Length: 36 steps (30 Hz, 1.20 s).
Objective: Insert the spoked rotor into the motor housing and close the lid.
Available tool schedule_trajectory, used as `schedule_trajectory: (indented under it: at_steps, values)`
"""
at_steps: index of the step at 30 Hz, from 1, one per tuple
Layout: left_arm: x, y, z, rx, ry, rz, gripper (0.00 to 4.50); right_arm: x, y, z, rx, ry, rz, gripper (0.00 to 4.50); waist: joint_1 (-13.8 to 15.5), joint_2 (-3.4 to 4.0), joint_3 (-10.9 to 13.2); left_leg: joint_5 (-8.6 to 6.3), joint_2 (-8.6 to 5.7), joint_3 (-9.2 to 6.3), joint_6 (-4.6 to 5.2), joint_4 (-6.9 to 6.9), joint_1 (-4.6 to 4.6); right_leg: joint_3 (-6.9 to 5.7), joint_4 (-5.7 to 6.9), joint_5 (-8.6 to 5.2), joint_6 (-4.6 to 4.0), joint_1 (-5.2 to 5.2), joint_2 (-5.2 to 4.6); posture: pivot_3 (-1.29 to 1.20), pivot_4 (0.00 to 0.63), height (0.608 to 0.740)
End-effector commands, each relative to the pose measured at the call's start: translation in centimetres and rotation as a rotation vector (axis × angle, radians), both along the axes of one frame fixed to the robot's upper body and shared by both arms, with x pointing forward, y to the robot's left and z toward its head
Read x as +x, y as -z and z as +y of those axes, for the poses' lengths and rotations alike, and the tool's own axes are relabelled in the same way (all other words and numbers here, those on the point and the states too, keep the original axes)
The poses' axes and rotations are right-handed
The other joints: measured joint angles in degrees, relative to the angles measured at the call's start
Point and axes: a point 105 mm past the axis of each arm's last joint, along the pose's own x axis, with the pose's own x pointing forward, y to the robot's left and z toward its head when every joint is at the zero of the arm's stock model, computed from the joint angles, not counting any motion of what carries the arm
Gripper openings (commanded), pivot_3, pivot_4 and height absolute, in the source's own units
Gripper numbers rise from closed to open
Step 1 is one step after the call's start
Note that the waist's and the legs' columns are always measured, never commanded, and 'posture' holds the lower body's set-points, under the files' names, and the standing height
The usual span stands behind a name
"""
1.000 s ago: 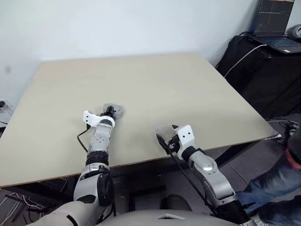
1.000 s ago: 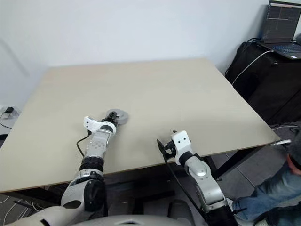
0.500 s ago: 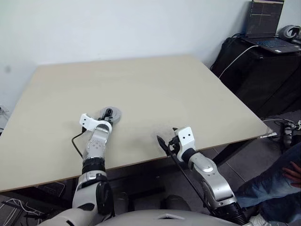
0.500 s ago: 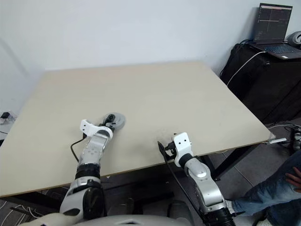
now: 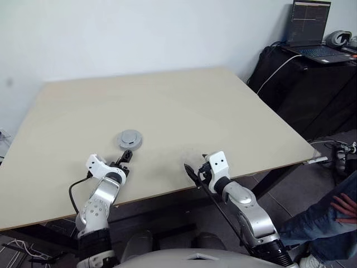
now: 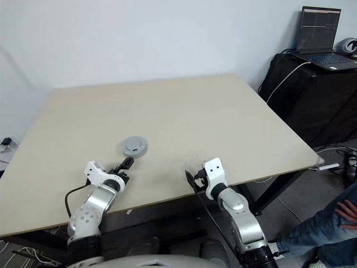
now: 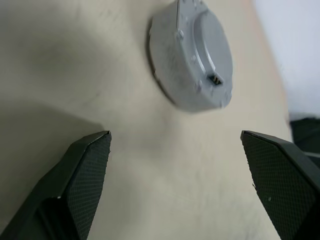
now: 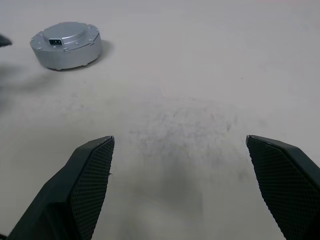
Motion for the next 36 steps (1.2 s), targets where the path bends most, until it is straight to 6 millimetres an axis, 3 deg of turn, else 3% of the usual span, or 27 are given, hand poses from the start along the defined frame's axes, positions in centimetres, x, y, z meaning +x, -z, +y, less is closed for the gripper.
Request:
schedule_trajectory:
  at_steps: [1, 6, 9, 15, 16, 19, 30, 31, 36]
  values:
    - [-0.7, -0.9, -0.2, 0.259, 0.083, -0.079, 4.42, 0.9, -1.5, 0.2, 0.027, -0.004, -0.059, 4.50, 0.2, -0.01, 0.0, 0.01, -0.01, 0.07, -0.03, -0.07, -0.01, 0.03, 0.00, 0.05, -0.17, -0.08, 0.00, 0.00, 0.000, 0.740]
    - [-1.2, -1.9, 0.0, 0.636, 0.099, -0.192, 4.42, 1.2, -1.7, 0.2, 0.039, 0.022, -0.094, 4.50, 0.9, -0.11, 0.1, 0.05, 0.02, 0.37, -0.18, -0.40, -0.12, 0.28, 0.03, 0.02, -0.40, -0.49, 0.04, 0.00, 0.000, 0.740]
    - [-1.4, -3.0, -1.1, 0.895, 0.157, -0.304, 4.42, 1.6, -1.8, -0.3, 0.065, 0.081, -0.113, 4.50, 1.3, -0.06, 0.1, 0.05, 0.03, 0.46, -0.18, -0.44, -0.30, 0.38, 0.04, 0.02, -0.40, -0.72, 0.01, 0.00, 0.000, 0.740]
    - [-1.9, -3.1, -2.5, 1.071, 0.190, -0.393, 4.42, 1.9, -2.0, -1.0, 0.100, 0.160, -0.141, 4.50, 1.4, -0.03, 0.1, 0.05, 0.03, 0.70, -0.17, -0.53, -0.65, 0.61, 0.08, 0.04, -0.37, -1.27, -0.02, 0.00, 0.000, 0.740]
    - [-2.0, -3.1, -2.6, 1.066, 0.187, -0.398, 4.47, 1.9, -1.9, -1.2, 0.102, 0.172, -0.141, 4.31, 1.4, -0.02, 0.1, 0.05, 0.04, 0.70, -0.17, -0.53, -0.72, 0.61, 0.08, 0.05, -0.37, -1.37, -0.01, 0.00, 0.000, 0.740]
    - [-2.4, -2.8, -2.9, 1.035, 0.188, -0.399, 3.89, 1.6, -1.6, -1.6, 0.110, 0.189, -0.132, 3.57, 1.3, 0.01, 0.1, 0.05, 0.07, 0.70, -0.19, -0.54, -0.81, 0.60, 0.08, 0.03, -0.41, -1.48, 0.02, 0.00, 0.000, 0.740]
    - [-2.5, -2.5, -2.9, 1.031, 0.186, -0.401, 0.23, 1.5, -1.4, -2.1, 0.096, 0.212, -0.130, 0.00, 1.3, 0.04, 0.1, 0.03, 0.08, 0.69, -0.14, -0.31, -0.83, 0.51, 0.14, 0.08, -0.30, -1.44, 0.01, 0.00, 0.000, 0.740]
    - [-2.5, -2.5, -2.9, 1.030, 0.185, -0.402, 0.03, 1.5, -1.4, -2.1, 0.096, 0.213, -0.131, 0.00, 1.3, 0.03, 0.1, 0.03, 0.08, 0.69, -0.13, -0.31, -0.83, 0.48, 0.14, 0.08, -0.30, -1.44, 0.02, 0.00, 0.000, 0.740]
    - [-2.5, -2.7, -2.7, 1.026, 0.171, -0.403, 0.03, 1.6, -1.4, -2.4, 0.103, 0.234, -0.132, 0.00, 1.4, 0.03, 0.1, 0.03, 0.09, 0.69, -0.13, -0.29, -0.84, 0.44, 0.14, 0.09, -0.31, -1.44, 0.04, 0.00, 0.000, 0.740]
